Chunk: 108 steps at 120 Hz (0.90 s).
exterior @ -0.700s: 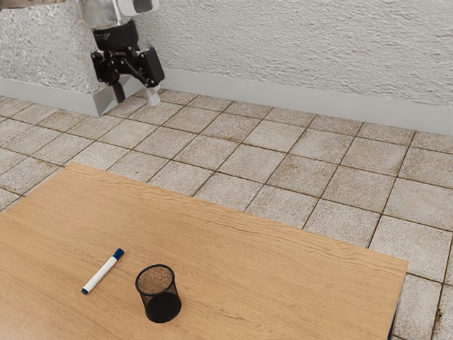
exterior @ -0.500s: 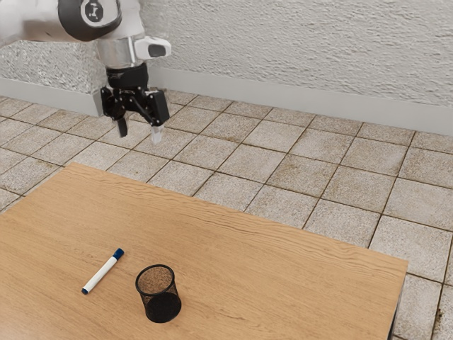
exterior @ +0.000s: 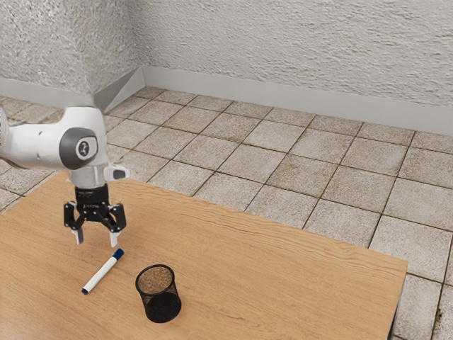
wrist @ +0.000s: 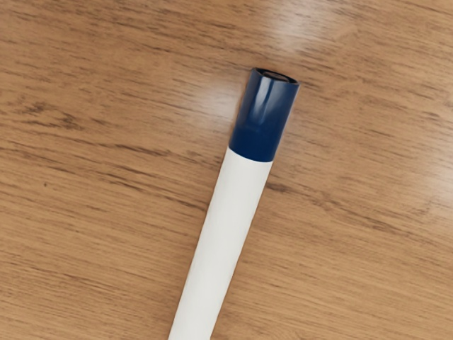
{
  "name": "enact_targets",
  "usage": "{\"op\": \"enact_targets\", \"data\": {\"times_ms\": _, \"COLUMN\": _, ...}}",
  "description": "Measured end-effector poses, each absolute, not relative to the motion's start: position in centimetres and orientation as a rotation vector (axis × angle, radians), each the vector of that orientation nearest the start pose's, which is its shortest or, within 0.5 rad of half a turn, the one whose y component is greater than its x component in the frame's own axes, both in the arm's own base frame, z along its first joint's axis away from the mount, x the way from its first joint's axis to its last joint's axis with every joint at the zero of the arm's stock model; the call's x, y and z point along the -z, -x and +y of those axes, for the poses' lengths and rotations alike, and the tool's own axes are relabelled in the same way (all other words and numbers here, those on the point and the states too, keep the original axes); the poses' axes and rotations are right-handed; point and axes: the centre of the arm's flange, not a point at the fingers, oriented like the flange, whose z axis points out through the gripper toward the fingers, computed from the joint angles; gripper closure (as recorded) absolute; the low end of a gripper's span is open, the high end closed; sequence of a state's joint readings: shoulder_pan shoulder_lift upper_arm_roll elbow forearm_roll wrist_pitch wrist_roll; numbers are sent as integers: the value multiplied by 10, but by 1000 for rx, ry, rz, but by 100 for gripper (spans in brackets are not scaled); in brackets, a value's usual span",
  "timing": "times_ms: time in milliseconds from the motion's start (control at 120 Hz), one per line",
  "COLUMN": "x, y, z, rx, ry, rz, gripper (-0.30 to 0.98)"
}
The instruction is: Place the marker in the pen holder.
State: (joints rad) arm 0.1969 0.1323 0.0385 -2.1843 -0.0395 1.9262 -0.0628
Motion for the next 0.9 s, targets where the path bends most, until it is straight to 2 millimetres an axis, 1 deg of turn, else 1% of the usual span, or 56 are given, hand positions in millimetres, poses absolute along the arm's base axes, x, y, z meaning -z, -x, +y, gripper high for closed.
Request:
{"op": "enact_targets", "data": {"times_ms": 50, "x": -287, "y": -475, "z": 111, "rx": -615, "ry": 3102, "rz": -489, "gripper": 0}}
{"op": "enact_targets", "data": {"times_ms": 92, "x": -280, "y": -460, "z": 107, "rx": -593, "ry": 3103, "rz": -464, "gripper": 1}}
{"op": "enact_targets", "data": {"times_ms": 150, "x": -276, "y": -442, "z": 103, "rx": -534, "ry": 3090, "rz": -391, "gripper": 3}}
{"op": "enact_targets", "data": {"times_ms": 183, "x": -279, "y": -434, "z": 100, "rx": -485, "ry": 3081, "rz": -341, "gripper": 5}}
{"op": "enact_targets", "data": {"times_ms": 225, "x": -284, "y": -427, "z": 97, "rx": -424, "ry": 3073, "rz": -285, "gripper": 6}}
{"op": "enact_targets", "data": {"times_ms": 283, "x": -280, "y": -417, "z": 90, "rx": -364, "ry": 3056, "rz": -197, "gripper": 9}}
{"op": "enact_targets", "data": {"times_ms": 367, "x": -276, "y": -416, "z": 79, "rx": -275, "ry": 3020, "rz": -44, "gripper": 16}}
{"op": "enact_targets", "data": {"times_ms": 442, "x": -268, "y": -412, "z": 76, "rx": -242, "ry": 3007, "rz": 25, "gripper": 25}}
{"op": "enact_targets", "data": {"times_ms": 575, "x": -260, "y": -405, "z": 78, "rx": -205, "ry": 3005, "rz": 65, "gripper": 39}}
{"op": "enact_targets", "data": {"times_ms": 717, "x": -251, "y": -403, "z": 73, "rx": -197, "ry": 3018, "rz": 87, "gripper": 47}}
{"op": "enact_targets", "data": {"times_ms": 900, "x": -249, "y": -402, "z": 79, "rx": -183, "ry": 3032, "rz": 65, "gripper": 58}}
